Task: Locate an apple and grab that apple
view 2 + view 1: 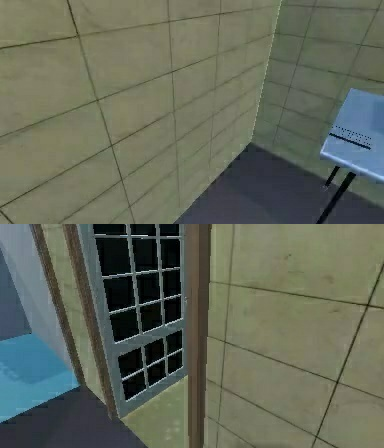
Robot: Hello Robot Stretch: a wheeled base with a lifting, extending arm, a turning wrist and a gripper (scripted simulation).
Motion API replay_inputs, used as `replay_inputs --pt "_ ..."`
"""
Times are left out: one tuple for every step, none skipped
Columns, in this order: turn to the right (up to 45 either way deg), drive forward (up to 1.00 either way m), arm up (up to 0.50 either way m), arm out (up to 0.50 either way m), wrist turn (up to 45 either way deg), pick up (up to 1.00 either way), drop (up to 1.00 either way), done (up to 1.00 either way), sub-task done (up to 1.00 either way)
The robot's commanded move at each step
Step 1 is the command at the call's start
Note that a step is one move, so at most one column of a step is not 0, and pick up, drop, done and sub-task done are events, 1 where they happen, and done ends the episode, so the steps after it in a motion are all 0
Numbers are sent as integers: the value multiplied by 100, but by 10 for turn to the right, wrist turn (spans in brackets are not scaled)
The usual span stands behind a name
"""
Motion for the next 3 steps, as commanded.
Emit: replay_inputs --pt "-450 0 0 0 0 0 0 0 0" --pt "0 60 0 0 0 0 0 0 0" --pt "-120 0 0 0 0 0 0 0 0"
